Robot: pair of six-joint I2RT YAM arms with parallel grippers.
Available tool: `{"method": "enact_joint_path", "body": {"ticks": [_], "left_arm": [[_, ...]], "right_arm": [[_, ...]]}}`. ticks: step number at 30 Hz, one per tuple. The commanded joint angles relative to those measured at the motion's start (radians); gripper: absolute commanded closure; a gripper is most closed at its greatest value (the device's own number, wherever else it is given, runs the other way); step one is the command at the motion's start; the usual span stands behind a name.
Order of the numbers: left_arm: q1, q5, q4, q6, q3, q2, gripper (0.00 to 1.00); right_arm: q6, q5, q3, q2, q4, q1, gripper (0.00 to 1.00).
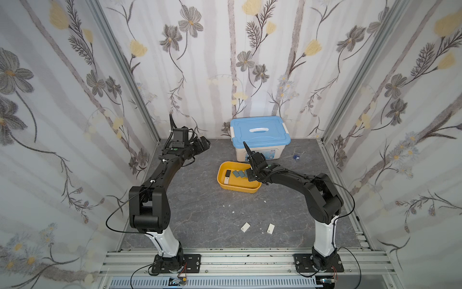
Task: Put the eraser in the storage box
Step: Place the eraser in the storage box.
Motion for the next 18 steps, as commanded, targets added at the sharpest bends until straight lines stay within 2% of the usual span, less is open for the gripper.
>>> {"method": "enact_joint_path", "body": {"ticks": [1, 13, 18], "left_arm": [[0.003, 0.0, 0.011, 0.009, 0.003, 0.0, 0.0], [0.003, -0.002, 0.005, 0.012, 0.012, 0.004, 0.0], [0.002, -0.003, 0.003, 0.015, 0.013, 0.002, 0.0]], "right_arm": [[-0.005, 0.011, 0.015, 0.019, 0.027, -0.008, 0.76], [-0.005, 0.004, 0.08, 0.09, 0.025, -0.013, 0.74], [-0.003, 0.006, 0.097, 0.107, 0.012, -0.012, 0.67]]}}
